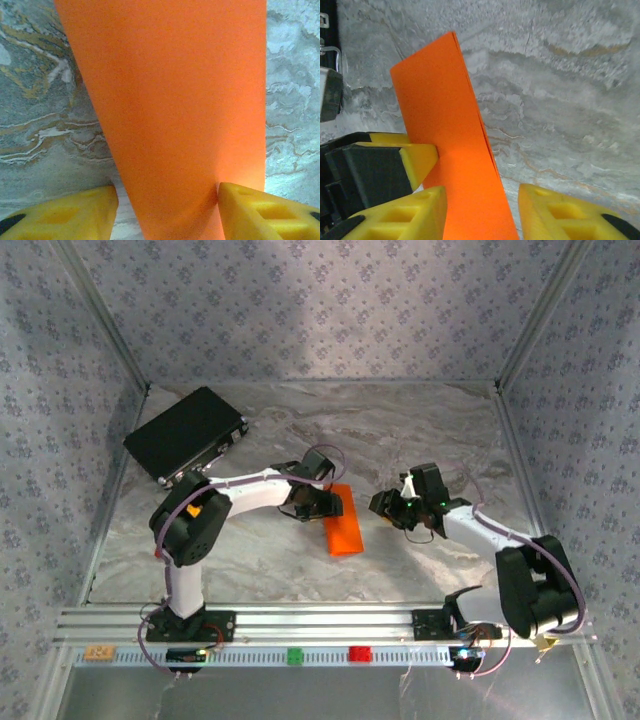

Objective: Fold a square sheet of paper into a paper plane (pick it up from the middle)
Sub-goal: Hold the square sheet of paper at the center of the table.

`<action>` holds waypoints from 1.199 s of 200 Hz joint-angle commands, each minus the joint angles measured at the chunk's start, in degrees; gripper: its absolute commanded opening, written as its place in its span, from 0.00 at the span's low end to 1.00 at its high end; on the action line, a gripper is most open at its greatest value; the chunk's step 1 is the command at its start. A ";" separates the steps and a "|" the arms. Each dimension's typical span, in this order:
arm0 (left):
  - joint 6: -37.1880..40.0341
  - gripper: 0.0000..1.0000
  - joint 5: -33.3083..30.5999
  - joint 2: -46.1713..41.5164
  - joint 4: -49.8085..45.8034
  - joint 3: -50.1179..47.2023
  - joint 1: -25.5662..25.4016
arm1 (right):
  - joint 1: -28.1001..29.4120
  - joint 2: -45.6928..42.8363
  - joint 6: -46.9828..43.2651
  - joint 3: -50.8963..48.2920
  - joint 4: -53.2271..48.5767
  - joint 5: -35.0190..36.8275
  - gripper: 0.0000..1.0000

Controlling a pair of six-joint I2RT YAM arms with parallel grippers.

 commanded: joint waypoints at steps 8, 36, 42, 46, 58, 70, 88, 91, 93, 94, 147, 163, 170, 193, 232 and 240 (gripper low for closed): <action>1.88 0.58 -2.02 4.15 -2.96 0.69 -1.49 | 1.55 3.51 -1.04 2.84 1.33 -3.04 0.37; 1.19 0.58 -3.20 4.67 -4.06 1.06 -1.54 | 3.00 6.52 -1.07 3.88 2.16 -3.67 0.22; 0.94 0.58 -3.35 4.70 -4.26 1.06 -1.59 | 3.14 6.94 -1.24 4.10 1.91 -3.34 0.20; 0.77 0.58 -3.41 4.84 -4.28 1.06 -1.59 | 3.25 7.08 -1.33 4.16 1.80 -2.93 0.19; 0.32 0.58 -3.42 5.04 -4.10 1.07 -1.66 | 3.34 7.74 -1.53 4.37 2.21 -2.47 0.17; -0.33 0.58 -3.20 5.18 -3.85 0.98 -1.66 | 3.55 8.97 -1.98 5.04 2.65 -3.48 0.13; -0.71 0.58 -3.18 5.65 -3.60 1.38 -1.82 | 4.01 10.60 -2.55 6.32 2.06 -3.57 0.12; -0.68 0.58 -3.20 5.73 -3.66 1.47 -1.79 | 4.08 10.88 -2.52 6.43 2.06 -3.57 0.12; -0.72 0.58 -3.29 5.79 -3.73 1.49 -1.84 | 4.20 11.10 -2.57 6.51 2.06 -3.70 0.12; -0.73 0.58 -3.32 5.81 -3.70 1.49 -1.85 | 4.18 11.16 -2.61 6.52 2.06 -3.72 0.12; -0.92 0.58 -3.48 6.17 -3.89 1.47 -2.10 | 5.87 17.16 -2.55 8.20 3.04 -5.41 0.12; -0.70 0.59 -3.44 6.06 -3.89 1.67 -2.10 | 6.56 19.18 -3.78 9.58 -0.72 -3.61 0.09; -0.71 0.58 -3.44 5.94 -3.93 1.67 -2.06 | 6.72 19.79 -4.25 9.89 -2.15 -2.64 0.09; -0.67 0.59 -3.35 5.17 -3.67 1.58 -2.07 | 6.86 20.81 -4.12 9.54 -4.96 0.14 0.07; -1.53 0.63 -3.35 0.46 -1.20 0.00 -1.83 | 7.66 19.71 0.88 6.80 -4.60 2.67 0.07; -1.95 0.65 -3.09 -1.33 0.28 -1.02 -1.51 | 7.97 19.34 2.52 6.09 -3.44 2.58 0.07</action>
